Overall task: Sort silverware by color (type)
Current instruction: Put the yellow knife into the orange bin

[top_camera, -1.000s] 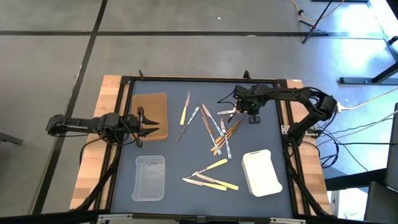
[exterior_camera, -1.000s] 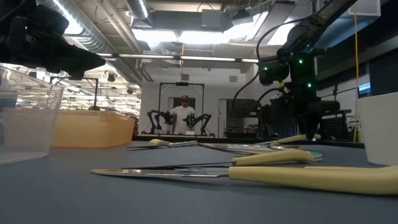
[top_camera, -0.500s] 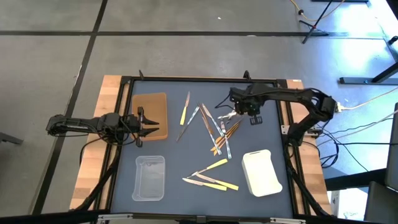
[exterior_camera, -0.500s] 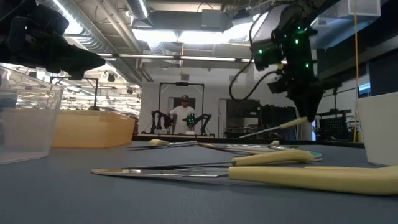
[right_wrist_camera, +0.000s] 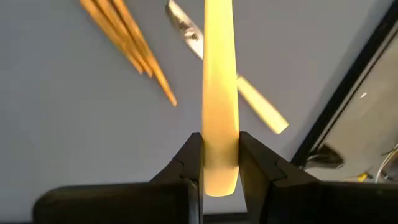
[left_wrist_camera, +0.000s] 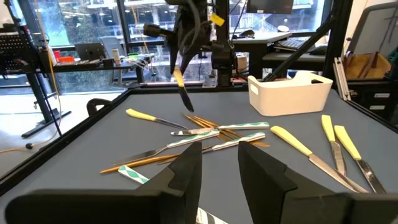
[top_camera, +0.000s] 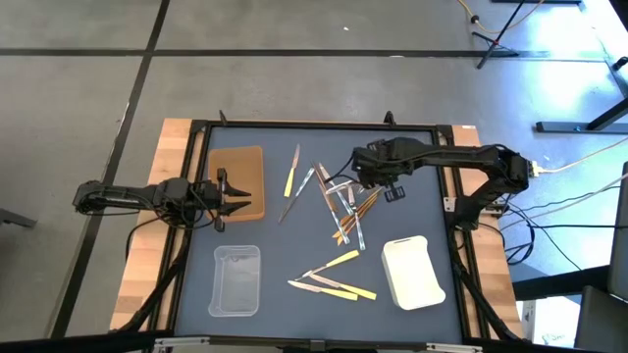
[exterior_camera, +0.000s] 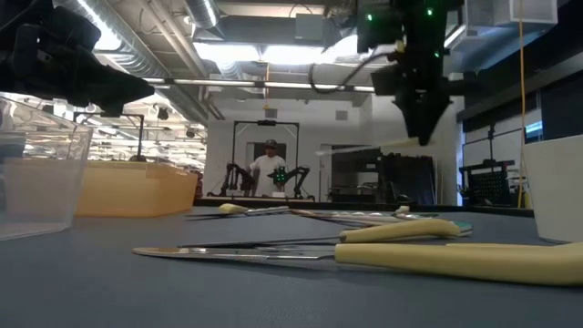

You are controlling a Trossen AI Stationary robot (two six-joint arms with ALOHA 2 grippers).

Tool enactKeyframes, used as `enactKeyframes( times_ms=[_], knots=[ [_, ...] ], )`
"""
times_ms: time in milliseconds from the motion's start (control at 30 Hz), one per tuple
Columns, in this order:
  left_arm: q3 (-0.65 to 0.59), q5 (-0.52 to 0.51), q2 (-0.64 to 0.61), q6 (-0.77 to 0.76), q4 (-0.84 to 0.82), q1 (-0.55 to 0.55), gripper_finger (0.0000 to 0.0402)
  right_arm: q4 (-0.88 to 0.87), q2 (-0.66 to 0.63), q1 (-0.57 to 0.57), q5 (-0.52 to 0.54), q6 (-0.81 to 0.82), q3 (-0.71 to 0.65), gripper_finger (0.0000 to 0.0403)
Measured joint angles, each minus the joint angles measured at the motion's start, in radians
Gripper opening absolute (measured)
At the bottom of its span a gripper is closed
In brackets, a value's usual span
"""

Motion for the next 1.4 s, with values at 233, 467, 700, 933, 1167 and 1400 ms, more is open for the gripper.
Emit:
enactKeyframes(
  times_ms=[233, 467, 700, 933, 1167, 1400],
  knots=[
    [0.000, -0.055, 0.000, -0.054, 0.168, 0.000, 0.0098, 0.058, 0.000, 0.030, 0.011, -0.060, 0.050, 0.0056],
    [0.000, -0.139, 0.001, -0.332, 0.218, 0.000, 0.0098, 0.208, 0.000, 0.099, 0.097, -0.262, 0.050, 0.0056],
    [0.000, -0.167, 0.061, -0.568, 0.244, 0.000, 0.0098, 0.393, 0.000, 0.172, 0.174, -0.445, 0.050, 0.0056],
    [0.027, -0.175, 0.211, -0.663, 0.355, 0.000, 0.0098, 0.515, 0.000, 0.209, 0.185, -0.582, 0.050, 0.0056],
    [0.161, -0.192, 0.422, -0.686, 0.359, 0.000, 0.0098, 0.526, 0.000, 0.206, 0.184, -0.617, 0.050, 0.0056],
    [0.360, -0.191, 0.675, -0.686, 0.359, 0.001, 0.0098, 0.523, 0.000, 0.206, 0.183, -0.651, 0.050, 0.0056]
  ],
)
